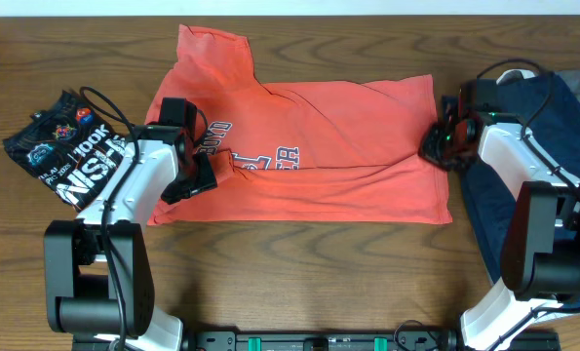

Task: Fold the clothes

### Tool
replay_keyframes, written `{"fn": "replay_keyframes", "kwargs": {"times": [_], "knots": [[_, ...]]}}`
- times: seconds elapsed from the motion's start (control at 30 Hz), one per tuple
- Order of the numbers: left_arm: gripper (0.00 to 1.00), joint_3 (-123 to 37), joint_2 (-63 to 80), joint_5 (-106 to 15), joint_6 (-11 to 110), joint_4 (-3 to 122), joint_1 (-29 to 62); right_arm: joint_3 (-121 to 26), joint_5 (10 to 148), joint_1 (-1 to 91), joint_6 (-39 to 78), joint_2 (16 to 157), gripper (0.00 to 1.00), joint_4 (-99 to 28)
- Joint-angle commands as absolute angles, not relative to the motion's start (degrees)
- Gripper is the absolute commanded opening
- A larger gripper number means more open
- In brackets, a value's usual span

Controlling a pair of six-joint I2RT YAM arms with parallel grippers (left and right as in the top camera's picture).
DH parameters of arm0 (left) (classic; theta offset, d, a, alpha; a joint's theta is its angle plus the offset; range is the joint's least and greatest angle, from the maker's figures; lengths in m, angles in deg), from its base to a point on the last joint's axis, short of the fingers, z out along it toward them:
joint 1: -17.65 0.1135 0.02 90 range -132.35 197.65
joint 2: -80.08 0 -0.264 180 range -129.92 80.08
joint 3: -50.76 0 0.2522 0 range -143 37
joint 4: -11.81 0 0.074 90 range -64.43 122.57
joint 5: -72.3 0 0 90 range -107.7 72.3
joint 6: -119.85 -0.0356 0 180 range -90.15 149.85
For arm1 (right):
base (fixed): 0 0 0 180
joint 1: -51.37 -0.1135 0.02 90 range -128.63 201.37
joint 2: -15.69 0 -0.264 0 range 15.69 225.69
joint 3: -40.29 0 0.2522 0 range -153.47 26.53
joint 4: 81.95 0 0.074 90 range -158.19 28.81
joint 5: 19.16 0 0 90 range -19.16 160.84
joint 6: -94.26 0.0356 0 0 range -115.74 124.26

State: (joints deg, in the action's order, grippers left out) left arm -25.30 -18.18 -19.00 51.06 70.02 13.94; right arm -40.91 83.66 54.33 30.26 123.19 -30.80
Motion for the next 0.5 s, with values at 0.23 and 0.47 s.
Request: {"fn": "replay_keyframes", "kwargs": {"times": [0.23, 0.47], "knots": [[0.54, -25.0, -18.9, -14.9, 53.1, 68.5, 14.1, -41.1, 77.5, 54.0, 21.3, 123.6, 0.11, -23.7], [0.54, -21.0, -21.7, -15.0, 54.4, 67.1, 15.1, -37.4, 77.4, 52.4, 19.8, 123.6, 0.12, -24.1]]}}
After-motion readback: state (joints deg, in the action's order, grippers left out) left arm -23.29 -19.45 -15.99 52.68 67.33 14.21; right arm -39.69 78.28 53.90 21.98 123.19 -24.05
